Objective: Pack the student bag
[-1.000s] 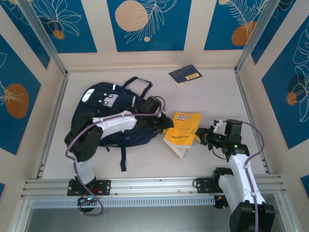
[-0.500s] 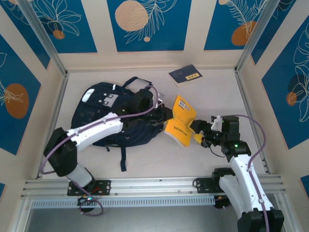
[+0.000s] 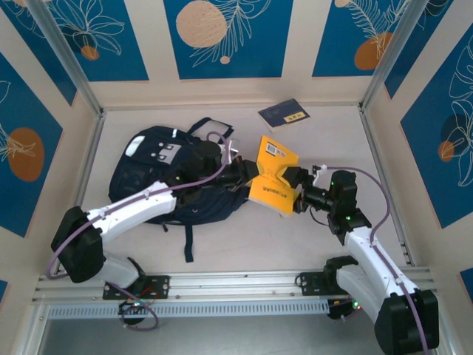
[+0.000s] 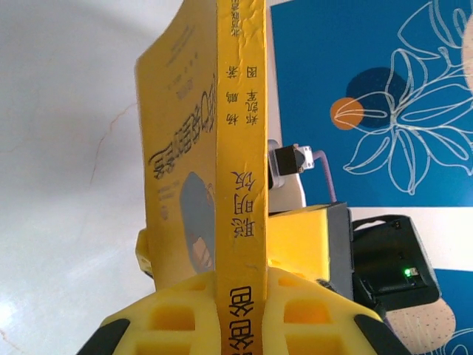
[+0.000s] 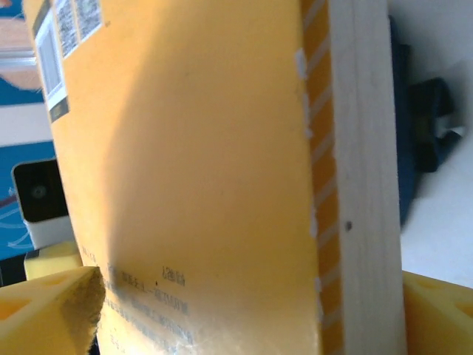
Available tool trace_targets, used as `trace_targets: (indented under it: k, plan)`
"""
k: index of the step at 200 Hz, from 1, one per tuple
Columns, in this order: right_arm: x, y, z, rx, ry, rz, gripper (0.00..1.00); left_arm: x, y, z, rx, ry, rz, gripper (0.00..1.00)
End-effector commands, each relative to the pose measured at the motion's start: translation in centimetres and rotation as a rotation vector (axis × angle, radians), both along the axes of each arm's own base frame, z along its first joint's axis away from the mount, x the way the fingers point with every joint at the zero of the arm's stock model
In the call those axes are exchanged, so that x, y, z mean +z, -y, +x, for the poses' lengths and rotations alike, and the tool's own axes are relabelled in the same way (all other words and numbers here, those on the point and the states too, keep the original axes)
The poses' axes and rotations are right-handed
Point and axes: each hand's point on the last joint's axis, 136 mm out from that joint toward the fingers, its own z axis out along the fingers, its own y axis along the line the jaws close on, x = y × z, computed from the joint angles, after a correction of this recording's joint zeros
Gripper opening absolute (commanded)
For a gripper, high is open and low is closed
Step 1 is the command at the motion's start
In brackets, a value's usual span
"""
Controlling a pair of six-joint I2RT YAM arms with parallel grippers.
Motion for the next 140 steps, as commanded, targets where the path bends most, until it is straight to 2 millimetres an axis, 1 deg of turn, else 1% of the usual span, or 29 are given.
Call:
trace_targets:
  k: [1, 20, 31, 46, 57, 66, 75, 88, 94, 101, 113, 132, 140]
  plan:
    - [4.9, -0.3, -0.3, 0.018, 0.163, 0.048, 0.77, 4.2, -0.4, -0.4, -0.001, 0.101, -0.081, 0.00]
    - [5.5, 0.0, -0.6, -0.003, 0.193, 0.033, 0.57, 3.1, -0.7, -0.3, 0.007, 0.092, -0.052, 0.00]
    - [5.8, -0.1, -0.8, 0.010, 0.195, 0.029, 0.47, 2.7, -0.7, -0.4, 0.005, 0.086, -0.044, 0.00]
    - [5.9, -0.3, -1.0, 0.031, 0.193, 0.007, 0.38, 2.1, -0.6, -0.4, -0.004, 0.077, -0.030, 0.00]
    - [5.9, -0.2, -1.1, 0.035, 0.197, -0.011, 0.27, 1.7, -0.4, -0.5, -0.019, 0.071, -0.027, 0.00]
    - [6.1, -0.2, -1.2, 0.043, 0.212, -0.024, 0.21, 1.7, -0.2, -0.7, -0.039, 0.069, -0.032, 0.08]
    - [6.2, -0.2, -1.3, 0.051, 0.219, -0.037, 0.17, 1.6, -0.1, -0.9, -0.056, 0.070, -0.034, 0.21]
    - [6.3, -0.3, -1.5, 0.070, 0.234, -0.051, 0.14, 1.6, -0.1, -1.0, -0.067, 0.080, -0.033, 0.41]
    - [6.2, -0.3, -1.7, 0.081, 0.235, -0.056, 0.14, 1.7, -0.1, -1.1, -0.072, 0.083, -0.037, 0.48]
    - [6.1, -0.4, -1.8, 0.092, 0.237, -0.062, 0.13, 1.9, 0.0, -1.1, -0.082, 0.088, -0.048, 0.53]
    - [6.0, -0.7, -2.1, 0.121, 0.244, -0.061, 0.13, 2.4, 0.2, -1.1, -0.099, 0.100, -0.068, 0.57]
    - [6.0, -1.1, -2.6, 0.171, 0.250, -0.050, 0.13, 3.3, 0.7, -1.1, -0.133, 0.124, -0.102, 0.57]
    - [6.0, -1.2, -2.8, 0.188, 0.256, -0.050, 0.13, 3.3, 0.9, -1.0, -0.145, 0.127, -0.105, 0.57]
